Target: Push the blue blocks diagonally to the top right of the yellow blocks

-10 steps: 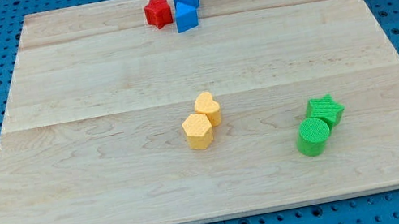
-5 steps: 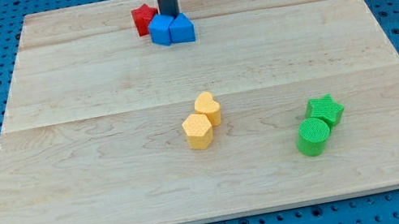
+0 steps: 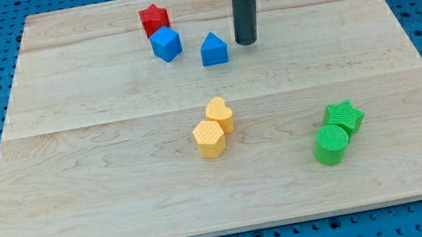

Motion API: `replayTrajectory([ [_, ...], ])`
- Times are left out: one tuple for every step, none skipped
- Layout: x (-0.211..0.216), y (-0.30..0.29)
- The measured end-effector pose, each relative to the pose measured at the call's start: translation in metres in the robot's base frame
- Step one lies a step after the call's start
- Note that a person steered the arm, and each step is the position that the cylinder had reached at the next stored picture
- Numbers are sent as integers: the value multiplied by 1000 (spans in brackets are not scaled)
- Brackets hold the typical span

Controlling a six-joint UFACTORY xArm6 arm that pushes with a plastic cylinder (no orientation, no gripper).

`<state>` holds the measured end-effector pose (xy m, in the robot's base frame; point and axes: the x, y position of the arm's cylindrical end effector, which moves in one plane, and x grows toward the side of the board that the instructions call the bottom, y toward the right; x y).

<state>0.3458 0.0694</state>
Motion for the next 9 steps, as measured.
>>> replayTrajectory([
  [14, 12],
  [44, -58],
  [56, -137],
  [41, -195],
  [-16, -213],
  [-27, -172],
  [-14, -79],
  [3, -13],
  [3, -6],
])
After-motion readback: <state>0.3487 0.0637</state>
